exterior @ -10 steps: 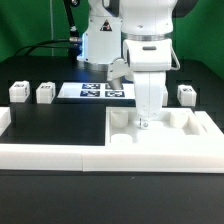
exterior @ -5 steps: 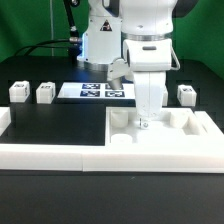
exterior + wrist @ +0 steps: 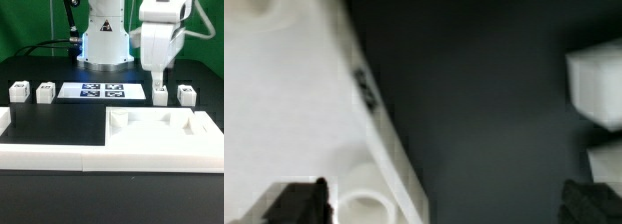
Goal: Assemble square table
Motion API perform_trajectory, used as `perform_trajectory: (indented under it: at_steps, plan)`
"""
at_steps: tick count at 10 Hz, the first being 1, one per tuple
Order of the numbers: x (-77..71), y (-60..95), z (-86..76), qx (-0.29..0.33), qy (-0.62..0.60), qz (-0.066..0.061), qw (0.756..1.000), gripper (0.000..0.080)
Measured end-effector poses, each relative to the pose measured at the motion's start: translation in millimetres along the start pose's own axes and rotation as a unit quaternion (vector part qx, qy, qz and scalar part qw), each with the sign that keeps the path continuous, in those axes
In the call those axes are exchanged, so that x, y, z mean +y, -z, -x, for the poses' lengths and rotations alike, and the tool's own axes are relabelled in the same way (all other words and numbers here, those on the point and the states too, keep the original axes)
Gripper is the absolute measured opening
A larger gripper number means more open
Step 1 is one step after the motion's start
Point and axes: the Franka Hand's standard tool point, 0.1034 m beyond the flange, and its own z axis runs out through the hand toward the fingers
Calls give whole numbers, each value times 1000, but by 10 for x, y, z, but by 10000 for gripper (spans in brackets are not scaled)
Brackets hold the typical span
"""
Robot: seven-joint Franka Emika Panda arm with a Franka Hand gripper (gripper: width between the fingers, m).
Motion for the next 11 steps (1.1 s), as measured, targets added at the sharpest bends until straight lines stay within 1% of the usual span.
perform_trajectory:
  at_steps: [1,2,3,6,7,8,9,10,11]
  plan:
    - [-169,49,-167,0,-81,1,997,649]
    - [-225,71,-258,2,-114,3,994,649]
    - [-214,61,-241,2,-134,2,991,649]
    - [-222,57,-246,2,-229,1,973,649]
    - [-254,36,-264,1,-278,-1,961,649]
    - [-389,-65,-332,-7,-350,-8,937,649]
    - [-469,-139,-372,-13,-391,-16,920,649]
    - [-499,-170,-393,-15,-446,-24,895,649]
    - [-511,-212,-419,-2,-467,-24,884,649]
